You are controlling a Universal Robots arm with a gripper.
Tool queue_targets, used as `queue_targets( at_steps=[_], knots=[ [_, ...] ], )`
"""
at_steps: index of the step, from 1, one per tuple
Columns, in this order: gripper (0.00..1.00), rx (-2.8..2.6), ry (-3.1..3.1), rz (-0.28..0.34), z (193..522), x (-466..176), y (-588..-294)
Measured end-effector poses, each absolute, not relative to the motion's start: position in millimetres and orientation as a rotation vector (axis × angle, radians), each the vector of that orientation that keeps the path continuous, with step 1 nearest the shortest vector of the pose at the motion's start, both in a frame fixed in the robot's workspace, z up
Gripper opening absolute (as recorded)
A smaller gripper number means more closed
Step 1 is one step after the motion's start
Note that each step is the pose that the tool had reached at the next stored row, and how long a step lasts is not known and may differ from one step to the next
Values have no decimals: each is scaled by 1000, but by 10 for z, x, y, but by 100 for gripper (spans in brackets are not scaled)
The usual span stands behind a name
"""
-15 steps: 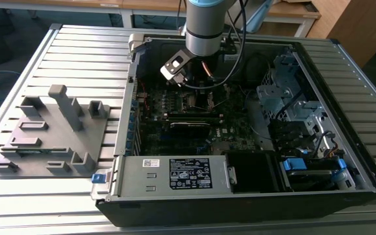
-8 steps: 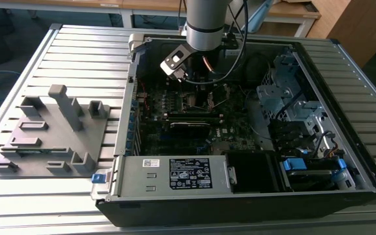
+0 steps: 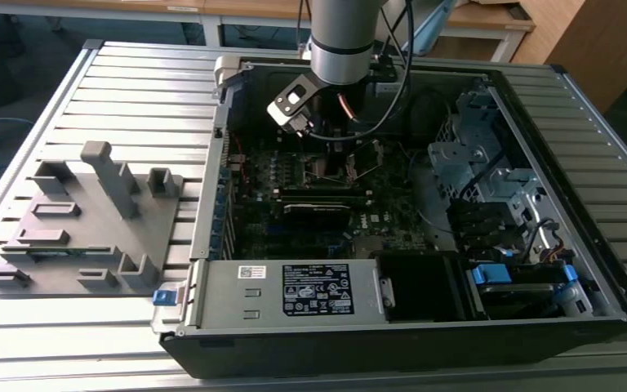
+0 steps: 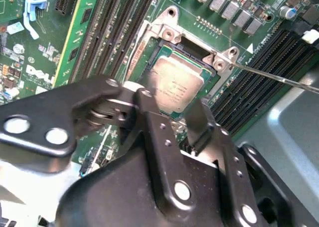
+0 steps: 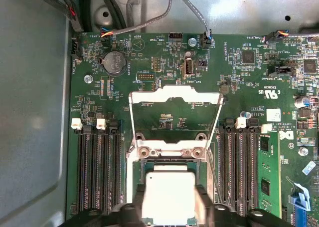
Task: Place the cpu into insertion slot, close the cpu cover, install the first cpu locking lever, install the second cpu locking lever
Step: 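Place the cpu into insertion slot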
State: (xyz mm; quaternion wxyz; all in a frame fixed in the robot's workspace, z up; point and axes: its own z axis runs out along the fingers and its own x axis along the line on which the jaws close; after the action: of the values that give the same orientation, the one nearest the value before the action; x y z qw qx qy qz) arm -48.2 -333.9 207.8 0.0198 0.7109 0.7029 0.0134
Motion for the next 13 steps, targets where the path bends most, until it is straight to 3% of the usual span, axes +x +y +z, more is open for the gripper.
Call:
queue_targets(
  at_steps=[4, 5, 7, 8, 10, 13],
  knots=[
    [34, 2206, 2181, 41, 2079, -482, -3339],
    [34, 2206, 2181, 41, 2079, -482, -3339],
    [22, 2206, 2181, 41, 2079, -482, -3339],
    [22, 2206, 2181, 41, 2079, -482, -3339],
    [11, 2206, 2181, 41, 2079, -482, -3339],
    [10, 2206, 2181, 41, 2079, -482, -3339]
  ],
)
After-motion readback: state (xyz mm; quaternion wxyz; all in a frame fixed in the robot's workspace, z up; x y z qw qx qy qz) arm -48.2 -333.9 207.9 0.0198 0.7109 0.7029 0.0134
